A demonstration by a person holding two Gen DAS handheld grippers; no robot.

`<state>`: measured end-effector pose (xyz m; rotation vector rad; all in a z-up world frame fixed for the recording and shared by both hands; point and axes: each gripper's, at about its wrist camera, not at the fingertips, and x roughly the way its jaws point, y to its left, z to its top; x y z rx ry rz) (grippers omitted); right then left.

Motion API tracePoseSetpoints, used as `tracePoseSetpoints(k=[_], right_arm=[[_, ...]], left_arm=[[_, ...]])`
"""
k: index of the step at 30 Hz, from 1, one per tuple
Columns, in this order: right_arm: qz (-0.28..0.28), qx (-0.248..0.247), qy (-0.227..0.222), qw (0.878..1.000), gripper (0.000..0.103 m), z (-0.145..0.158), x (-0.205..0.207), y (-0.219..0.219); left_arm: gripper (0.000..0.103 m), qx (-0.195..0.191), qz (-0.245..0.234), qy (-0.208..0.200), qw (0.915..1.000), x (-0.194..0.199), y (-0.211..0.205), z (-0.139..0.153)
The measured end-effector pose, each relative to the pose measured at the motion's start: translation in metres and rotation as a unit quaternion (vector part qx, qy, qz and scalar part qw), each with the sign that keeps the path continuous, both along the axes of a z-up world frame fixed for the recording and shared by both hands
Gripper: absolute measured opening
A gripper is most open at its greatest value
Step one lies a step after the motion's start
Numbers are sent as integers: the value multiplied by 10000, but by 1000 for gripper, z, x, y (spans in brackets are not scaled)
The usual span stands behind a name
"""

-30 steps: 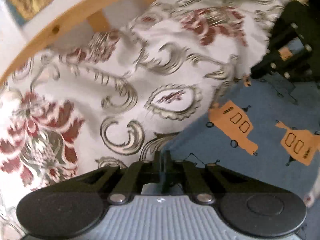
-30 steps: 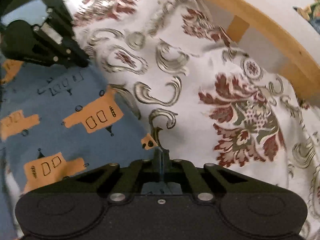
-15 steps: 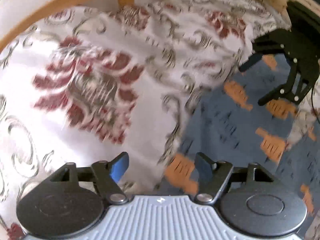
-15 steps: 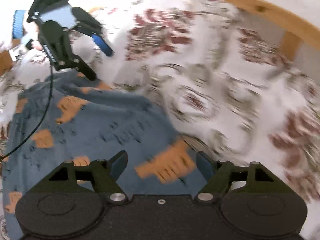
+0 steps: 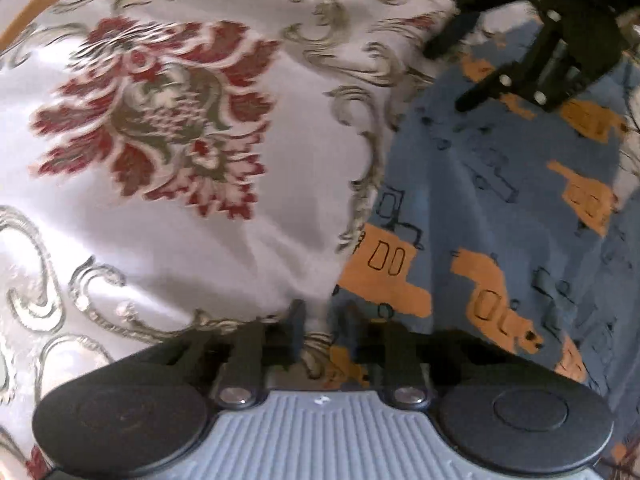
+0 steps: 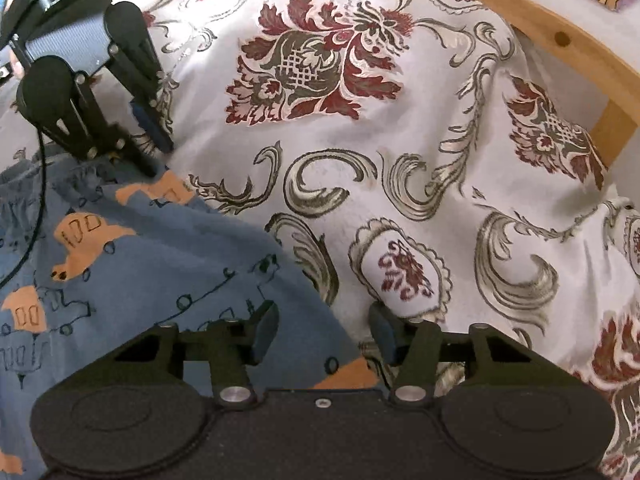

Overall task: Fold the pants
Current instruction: 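Close the left gripper on the waistband while the right gripper grips the waistband, then lift the waistband with both grippers and carry it toward the pant cuffs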

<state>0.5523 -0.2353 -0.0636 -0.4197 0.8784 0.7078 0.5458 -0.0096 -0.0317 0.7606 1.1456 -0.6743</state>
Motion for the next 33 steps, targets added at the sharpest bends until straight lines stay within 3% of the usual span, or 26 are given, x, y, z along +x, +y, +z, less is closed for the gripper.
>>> tracePoseSetpoints(k=[1,3,4,7,12,23,27,33], right_arm=[[17,-31,5,10000,44,-1,1,4],[63,-253,-40,9997,6,-4,0,12],[114,-342,-37,9993,2,-6,-2,15],[287,-457,-188,9984,0,-5,-15,18],[68,-265,-582,9979,0,5,-43,12],[-315,-140,-1701,9848,0,48,-133,16],[-511,44,-1871,9810,0,67,-171,13],[-586,-103,-2108,9757,0,72,-245,25]], left_arm=[[8,28,-2,-66,10000,-3,-2,1],[2,72,-18,-210,9998,-11,-5,1],[1,95,-60,-328,9994,-17,-7,2],[0,24,0,-683,9977,-31,-5,8],[0,-172,271,-1262,9915,-60,3,25],[0,-561,621,-2480,9651,-112,9,54],[0,-678,445,-2896,9537,-144,11,64],[0,-793,-11,-3292,9409,-209,20,69]])
